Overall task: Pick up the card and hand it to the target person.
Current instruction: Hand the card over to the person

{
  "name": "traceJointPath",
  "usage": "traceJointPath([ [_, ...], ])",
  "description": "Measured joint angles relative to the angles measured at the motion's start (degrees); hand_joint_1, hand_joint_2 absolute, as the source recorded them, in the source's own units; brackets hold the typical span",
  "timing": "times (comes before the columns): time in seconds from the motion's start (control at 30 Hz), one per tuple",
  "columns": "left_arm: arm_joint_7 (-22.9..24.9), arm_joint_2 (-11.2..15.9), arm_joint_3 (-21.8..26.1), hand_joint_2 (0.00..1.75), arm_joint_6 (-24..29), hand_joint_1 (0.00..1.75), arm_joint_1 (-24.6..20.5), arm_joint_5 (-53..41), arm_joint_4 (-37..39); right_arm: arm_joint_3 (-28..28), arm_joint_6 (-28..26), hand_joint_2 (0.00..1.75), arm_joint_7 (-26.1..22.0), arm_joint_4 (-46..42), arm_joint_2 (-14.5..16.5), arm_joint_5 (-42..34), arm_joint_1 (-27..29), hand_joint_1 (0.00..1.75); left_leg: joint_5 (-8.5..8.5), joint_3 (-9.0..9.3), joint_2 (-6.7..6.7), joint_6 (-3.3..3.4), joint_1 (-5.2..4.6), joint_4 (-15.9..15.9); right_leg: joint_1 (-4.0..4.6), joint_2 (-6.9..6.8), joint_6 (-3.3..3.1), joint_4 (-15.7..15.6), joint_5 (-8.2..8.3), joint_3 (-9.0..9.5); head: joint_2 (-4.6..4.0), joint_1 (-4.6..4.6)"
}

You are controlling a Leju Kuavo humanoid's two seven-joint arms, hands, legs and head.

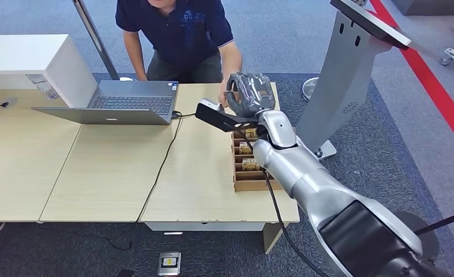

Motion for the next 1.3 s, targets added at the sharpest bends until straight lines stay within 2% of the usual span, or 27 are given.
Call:
traceJointPath([
  [0.47,0.06,0.00,-0.01,0.00,0.00,0.00,-0.04,-0.12,0.02,0.12,-0.84,1.75,0.20,0.02,-0.27,0.74,-0.12,1.75,0.00,-0.06,0.00,0.00,0.00,0.01,0.00,0.00,0.00,0.00,0.00,-0.06,0.00,0.00],
  [0.6,-0.22,0.00,-0.09,1.75,-0.37,0.00,-0.06,-0.21,0.02,0.13,-0.83,1.75,0.38,0.03,-0.40,0.81,-0.13,0.00,0.00,-0.14,0.00,0.00,0.00,0.01,0.00,0.00,0.00,0.00,0.00,-0.14,0.01,-0.01],
  [0.73,-0.55,0.00,-0.69,0.00,-0.68,0.00,-0.14,-0.22,0.02,0.14,-0.79,1.75,0.37,0.01,-0.42,0.84,-0.15,0.00,0.00,-0.15,0.01,0.00,0.00,0.00,0.00,0.00,0.00,0.00,0.00,-0.15,0.00,0.00],
  [1.1,-0.77,0.00,-0.83,0.00,-0.64,0.00,-0.24,-0.08,0.02,-0.02,-0.84,1.75,-0.32,-0.05,-0.73,-0.21,-0.15,0.00,0.03,-0.12,0.01,-0.02,0.00,0.01,0.00,0.00,-0.05,0.00,0.05,-0.14,0.00,0.00],
  [1.3,-1.04,0.02,-0.81,0.00,-0.12,0.00,-0.13,0.27,0.02,-1.25,0.13,1.75,-3.21,-0.98,-1.60,-5.14,-0.13,0.00,0.04,-0.12,0.01,-0.02,0.00,0.01,0.00,0.00,-0.06,0.00,0.05,-0.14,0.01,0.00],
])
